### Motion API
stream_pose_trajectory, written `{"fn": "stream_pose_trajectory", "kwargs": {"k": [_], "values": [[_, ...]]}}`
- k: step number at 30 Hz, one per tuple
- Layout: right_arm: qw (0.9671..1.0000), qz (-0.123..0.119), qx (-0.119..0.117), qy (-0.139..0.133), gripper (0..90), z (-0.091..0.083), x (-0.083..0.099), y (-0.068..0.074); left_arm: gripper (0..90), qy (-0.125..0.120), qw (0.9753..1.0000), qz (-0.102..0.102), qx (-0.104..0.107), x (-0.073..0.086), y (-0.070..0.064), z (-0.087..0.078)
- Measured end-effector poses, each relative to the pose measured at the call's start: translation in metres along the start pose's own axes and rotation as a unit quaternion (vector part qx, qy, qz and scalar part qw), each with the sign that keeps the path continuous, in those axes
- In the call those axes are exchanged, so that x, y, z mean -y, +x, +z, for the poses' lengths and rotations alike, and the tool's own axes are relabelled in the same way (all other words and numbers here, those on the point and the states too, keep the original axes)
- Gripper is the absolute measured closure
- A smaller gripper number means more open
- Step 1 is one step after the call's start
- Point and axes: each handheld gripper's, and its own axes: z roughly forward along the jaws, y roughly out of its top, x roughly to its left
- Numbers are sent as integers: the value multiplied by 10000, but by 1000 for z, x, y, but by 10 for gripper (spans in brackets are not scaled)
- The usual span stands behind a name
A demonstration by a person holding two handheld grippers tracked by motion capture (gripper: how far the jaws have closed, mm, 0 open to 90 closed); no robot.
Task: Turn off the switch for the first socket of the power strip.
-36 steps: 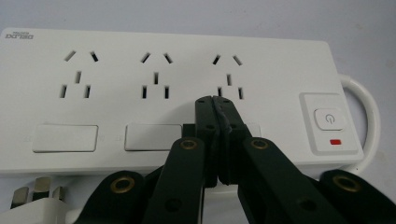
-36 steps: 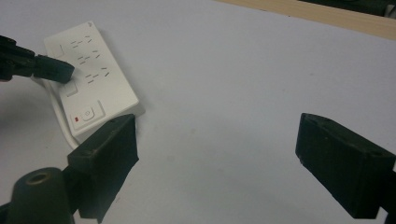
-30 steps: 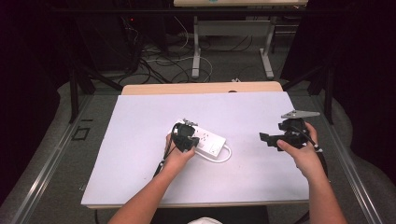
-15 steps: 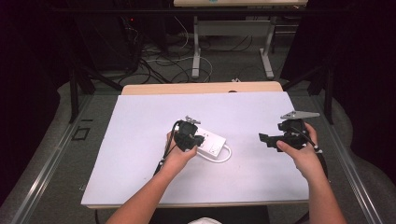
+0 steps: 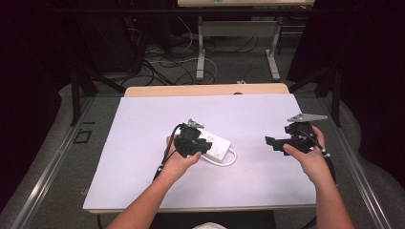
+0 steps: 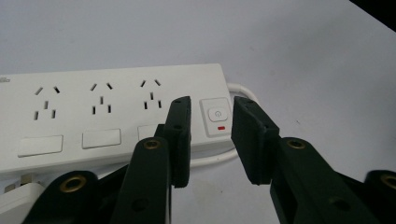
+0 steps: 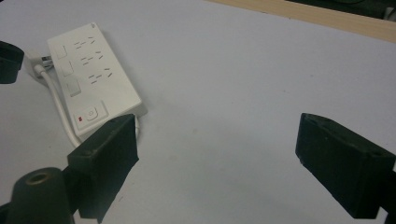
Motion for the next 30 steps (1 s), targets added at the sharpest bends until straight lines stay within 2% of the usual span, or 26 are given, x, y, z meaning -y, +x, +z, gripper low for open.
{"fn": "stream_pose_trajectory", "kwargs": {"k": [4,8,9,12,16,22,27,30], "values": [[10000,22,12,19,123,0,1,0,610,-108,9999,-65,87,5,1,-14],[10000,-2,3,16,123,-1,1,0,546,-170,9998,-13,102,9,3,-20],[10000,1,7,9,123,-1,1,0,532,-211,9997,-100,94,10,3,-23],[10000,-1,25,13,123,-1,1,1,486,-317,9994,43,150,14,7,-30],[10000,19,28,28,123,0,2,1,448,-408,9988,180,204,23,15,-35],[10000,1,3,24,123,0,1,3,417,-430,9989,102,185,30,27,-39],[10000,-28,26,20,123,1,2,2,374,-609,9978,189,179,32,43,-52],[10000,-21,-2,48,123,1,2,2,357,-652,9975,201,182,32,48,-57]]}}
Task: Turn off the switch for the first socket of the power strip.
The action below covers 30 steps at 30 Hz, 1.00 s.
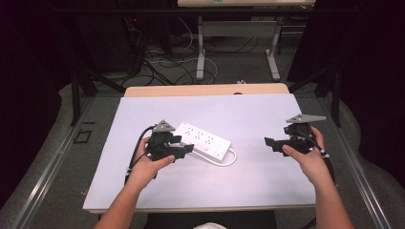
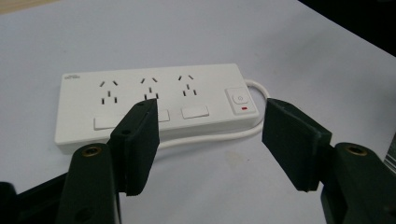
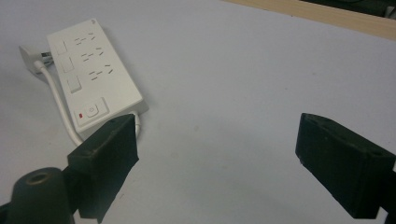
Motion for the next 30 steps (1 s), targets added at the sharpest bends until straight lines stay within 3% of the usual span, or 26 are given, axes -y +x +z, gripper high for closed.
{"fn": "stream_pose_trajectory", "kwargs": {"k": [5,6,9,10,12,15,17,18,20,27,29,30], "values": [[10000,-1,-9,-11,123,0,0,1,307,-43,9999,-115,-118,-1,16,-19],[10000,-21,-7,-24,123,0,0,1,307,-133,9994,-258,-172,0,22,-26],[10000,-9,-8,-22,123,0,0,1,288,-189,9990,-348,-229,0,29,-34],[10000,-10,-11,-22,123,-1,0,1,266,-279,9976,-555,-311,1,35,-40],[10000,-19,-7,-31,123,-1,0,1,205,-322,9970,-605,-358,2,39,-43],[10000,-27,-3,-34,123,0,0,0,149,-245,9949,-631,-749,7,51,-51],[10000,-6,-6,-18,123,0,0,1,87,-265,9938,-710,-811,8,54,-52],[10000,-6,-6,-18,123,0,0,1,87,-261,9932,-806,-801,10,58,-54],[10000,0,-15,4,123,1,0,2,4,-261,9922,-911,-810,12,65,-58],[10000,8,-8,-10,123,0,0,1,3,-453,9876,-1097,-1023,22,85,-75],[10000,-8,4,-1,124,1,0,0,7,-492,9875,-1114,-1004,25,90,-78],[10000,-8,4,-1,124,1,0,0,7,-438,9888,-1110,-901,26,92,-81]]}}
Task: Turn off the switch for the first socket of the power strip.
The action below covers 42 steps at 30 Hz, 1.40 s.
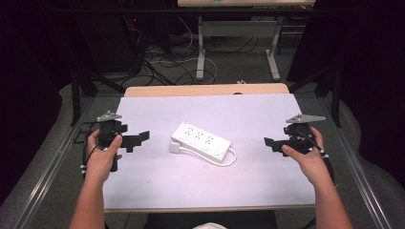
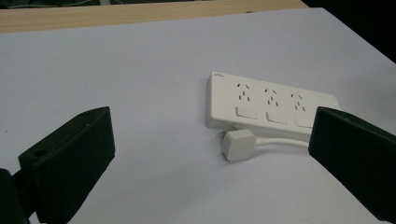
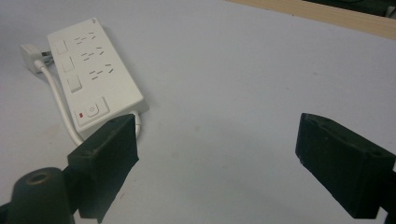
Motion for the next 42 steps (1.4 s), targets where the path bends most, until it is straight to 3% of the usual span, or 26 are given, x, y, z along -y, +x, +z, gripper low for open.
{"fn": "stream_pose_trajectory", "kwargs": {"k": [3,5,6,14,20,27,30,31,32,38,42], "values": [[10000,7,-16,23,124,2,1,0,10,69,9999,41,106,3,7,0],[10000,-11,-2,24,124,2,1,0,26,-21,10000,8,-29,5,9,3],[10000,3,-6,26,124,2,1,0,36,83,10000,25,-49,5,10,3],[10000,6,-1,30,124,4,1,1,61,174,9988,-36,-461,14,24,14],[10000,-19,26,47,125,9,4,0,60,188,9980,-194,-565,20,36,18],[9999,74,47,120,125,18,10,-7,25,225,9977,-386,-518,29,45,23],[9998,138,94,121,125,21,12,-9,13,149,9974,-395,-589,32,47,28],[9997,150,121,128,125,22,13,-10,10,275,9973,-424,-538,32,48,27],[9997,172,116,122,125,24,14,-11,10,187,9973,-395,-585,33,48,30],[9996,174,134,182,125,28,17,-14,10,345,9971,-404,-545,33,46,31],[9994,221,163,203,125,29,19,-16,10,273,9970,-404,-597,34,45,35]]}}
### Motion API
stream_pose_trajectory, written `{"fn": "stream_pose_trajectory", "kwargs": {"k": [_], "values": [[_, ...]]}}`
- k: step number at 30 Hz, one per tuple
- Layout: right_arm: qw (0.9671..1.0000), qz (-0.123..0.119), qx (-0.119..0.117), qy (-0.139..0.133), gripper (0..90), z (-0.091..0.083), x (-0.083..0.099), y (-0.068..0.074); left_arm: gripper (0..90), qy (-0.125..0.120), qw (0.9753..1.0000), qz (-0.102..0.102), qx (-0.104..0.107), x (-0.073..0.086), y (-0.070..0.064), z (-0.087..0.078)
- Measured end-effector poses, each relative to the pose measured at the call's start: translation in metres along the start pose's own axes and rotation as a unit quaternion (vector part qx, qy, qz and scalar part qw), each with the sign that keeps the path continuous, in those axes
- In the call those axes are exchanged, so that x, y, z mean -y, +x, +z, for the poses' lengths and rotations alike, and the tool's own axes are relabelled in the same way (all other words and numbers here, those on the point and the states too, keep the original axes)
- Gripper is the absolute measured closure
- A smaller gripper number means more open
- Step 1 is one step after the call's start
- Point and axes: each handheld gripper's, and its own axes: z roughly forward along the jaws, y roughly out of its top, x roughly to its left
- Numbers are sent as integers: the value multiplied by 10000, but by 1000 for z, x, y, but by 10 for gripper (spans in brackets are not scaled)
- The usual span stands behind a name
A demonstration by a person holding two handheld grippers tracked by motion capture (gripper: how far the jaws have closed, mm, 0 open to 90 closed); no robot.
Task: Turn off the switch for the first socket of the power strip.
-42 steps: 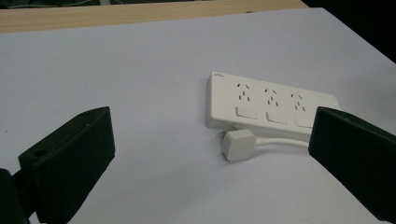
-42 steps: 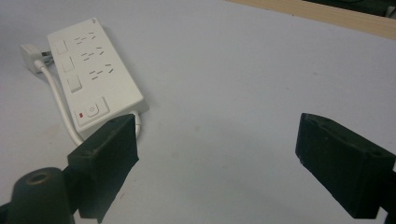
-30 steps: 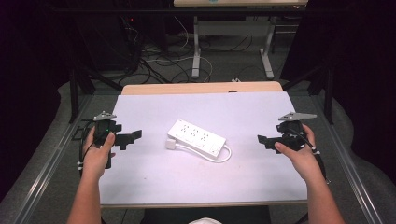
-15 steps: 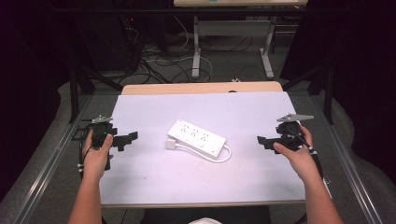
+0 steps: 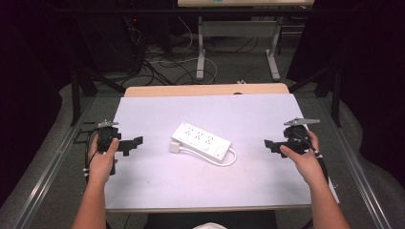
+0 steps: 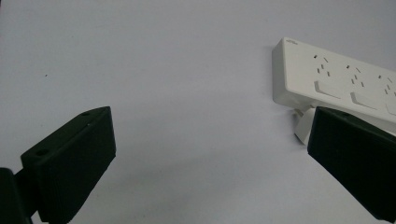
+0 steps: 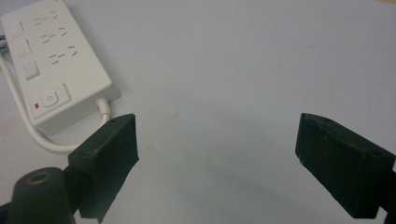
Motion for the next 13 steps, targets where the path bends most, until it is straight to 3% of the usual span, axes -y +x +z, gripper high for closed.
{"fn": "stream_pose_trajectory", "kwargs": {"k": [2,13], "values": [[10000,49,4,10,125,0,0,0,10,104,9999,8,39,-1,0,-1],[9999,109,6,27,125,2,2,-5,10,92,10000,-2,27,-1,0,-1]]}}
